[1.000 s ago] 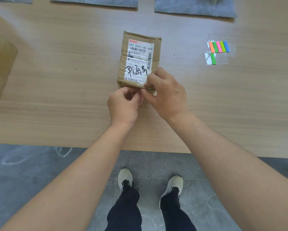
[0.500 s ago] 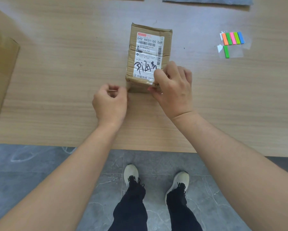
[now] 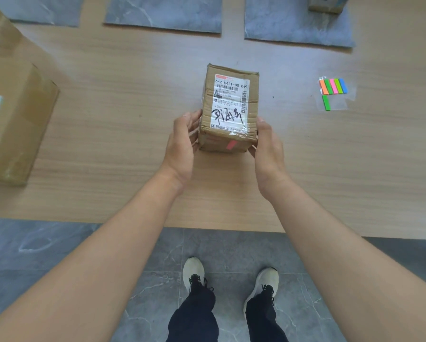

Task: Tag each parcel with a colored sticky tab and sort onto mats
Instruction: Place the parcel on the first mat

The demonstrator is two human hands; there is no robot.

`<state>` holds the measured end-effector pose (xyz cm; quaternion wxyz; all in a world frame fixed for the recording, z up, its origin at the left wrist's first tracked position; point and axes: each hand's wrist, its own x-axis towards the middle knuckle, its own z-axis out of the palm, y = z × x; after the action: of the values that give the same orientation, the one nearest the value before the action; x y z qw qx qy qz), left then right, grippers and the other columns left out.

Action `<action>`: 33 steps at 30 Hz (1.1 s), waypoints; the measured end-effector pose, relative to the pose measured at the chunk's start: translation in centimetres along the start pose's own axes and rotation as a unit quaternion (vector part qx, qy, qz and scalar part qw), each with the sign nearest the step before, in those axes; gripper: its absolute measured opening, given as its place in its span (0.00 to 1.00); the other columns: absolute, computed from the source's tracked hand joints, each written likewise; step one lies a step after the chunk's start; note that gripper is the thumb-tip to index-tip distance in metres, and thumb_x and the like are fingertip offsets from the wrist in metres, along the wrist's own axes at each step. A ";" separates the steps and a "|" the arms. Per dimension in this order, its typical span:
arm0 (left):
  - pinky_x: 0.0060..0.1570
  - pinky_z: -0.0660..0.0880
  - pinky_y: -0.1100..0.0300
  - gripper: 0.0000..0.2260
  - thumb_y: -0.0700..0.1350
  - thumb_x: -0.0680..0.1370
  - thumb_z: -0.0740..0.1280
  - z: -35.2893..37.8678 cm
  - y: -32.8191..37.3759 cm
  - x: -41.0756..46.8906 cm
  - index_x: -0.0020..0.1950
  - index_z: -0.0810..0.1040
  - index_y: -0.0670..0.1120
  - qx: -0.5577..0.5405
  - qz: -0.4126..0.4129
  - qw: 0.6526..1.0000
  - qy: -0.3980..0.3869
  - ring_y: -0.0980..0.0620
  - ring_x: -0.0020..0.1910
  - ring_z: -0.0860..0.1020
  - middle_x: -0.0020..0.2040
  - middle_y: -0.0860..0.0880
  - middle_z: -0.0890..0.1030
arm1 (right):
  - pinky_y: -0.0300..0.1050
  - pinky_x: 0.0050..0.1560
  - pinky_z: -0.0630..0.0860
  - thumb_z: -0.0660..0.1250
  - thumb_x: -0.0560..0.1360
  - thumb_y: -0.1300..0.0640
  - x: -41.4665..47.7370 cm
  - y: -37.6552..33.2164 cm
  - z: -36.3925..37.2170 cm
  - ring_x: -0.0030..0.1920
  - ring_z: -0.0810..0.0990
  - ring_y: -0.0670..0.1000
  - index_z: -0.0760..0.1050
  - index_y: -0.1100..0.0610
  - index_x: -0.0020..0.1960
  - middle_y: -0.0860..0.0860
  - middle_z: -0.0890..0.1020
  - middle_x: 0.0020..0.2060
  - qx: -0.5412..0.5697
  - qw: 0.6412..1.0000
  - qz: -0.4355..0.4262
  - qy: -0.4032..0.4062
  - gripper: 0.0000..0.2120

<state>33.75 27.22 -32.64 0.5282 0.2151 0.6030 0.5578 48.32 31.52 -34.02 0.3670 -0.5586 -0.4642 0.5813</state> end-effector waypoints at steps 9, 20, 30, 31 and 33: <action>0.44 0.76 0.69 0.20 0.51 0.85 0.48 -1.3 8.6 -2.7 0.63 0.79 0.52 0.022 0.074 0.997 -0.010 0.58 0.53 0.81 0.52 0.58 0.84 | 0.38 0.48 0.76 0.54 0.85 0.52 -1.9 -7.9 2.9 0.44 0.81 0.41 0.81 0.56 0.58 0.46 0.86 0.47 0.047 0.997 -0.052 0.012 0.18; 0.58 0.75 0.59 0.18 0.53 0.85 0.50 -0.1 22.5 -7.0 0.56 0.81 0.55 0.046 0.162 0.986 -0.003 0.56 0.52 0.81 0.51 0.58 0.85 | 0.31 0.37 0.73 0.57 0.85 0.51 -4.5 -22.5 4.3 0.37 0.80 0.39 0.81 0.54 0.54 0.43 0.84 0.42 0.076 0.990 -0.118 -0.010 0.15; 0.51 0.74 0.57 0.18 0.54 0.84 0.52 0.6 30.2 -6.8 0.53 0.81 0.53 0.049 0.193 0.979 0.045 0.54 0.46 0.80 0.43 0.57 0.85 | 0.27 0.37 0.73 0.56 0.84 0.51 -3.0 -30.9 5.6 0.41 0.82 0.39 0.82 0.55 0.57 0.45 0.87 0.46 0.073 0.984 -0.138 -0.082 0.17; 0.51 0.74 0.57 0.17 0.54 0.84 0.52 0.3 30.6 -6.5 0.52 0.80 0.52 0.046 0.191 0.979 0.050 0.53 0.46 0.80 0.42 0.56 0.85 | 0.27 0.36 0.73 0.56 0.84 0.50 -2.7 -31.2 6.0 0.42 0.83 0.39 0.82 0.55 0.58 0.46 0.87 0.47 0.068 0.984 -0.137 -0.088 0.17; 0.49 0.73 0.58 0.17 0.54 0.85 0.52 -0.3 30.9 -5.5 0.50 0.79 0.53 0.039 0.190 0.979 0.060 0.53 0.44 0.79 0.39 0.57 0.84 | 0.27 0.36 0.73 0.56 0.85 0.50 -2.1 -31.3 6.8 0.42 0.83 0.39 0.82 0.55 0.60 0.47 0.87 0.48 0.066 0.984 -0.135 -0.101 0.18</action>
<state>25.19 31.22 -2.67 0.3664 0.3124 0.6029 0.6361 38.88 38.09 -3.99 0.4296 -0.4040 -0.5300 0.6093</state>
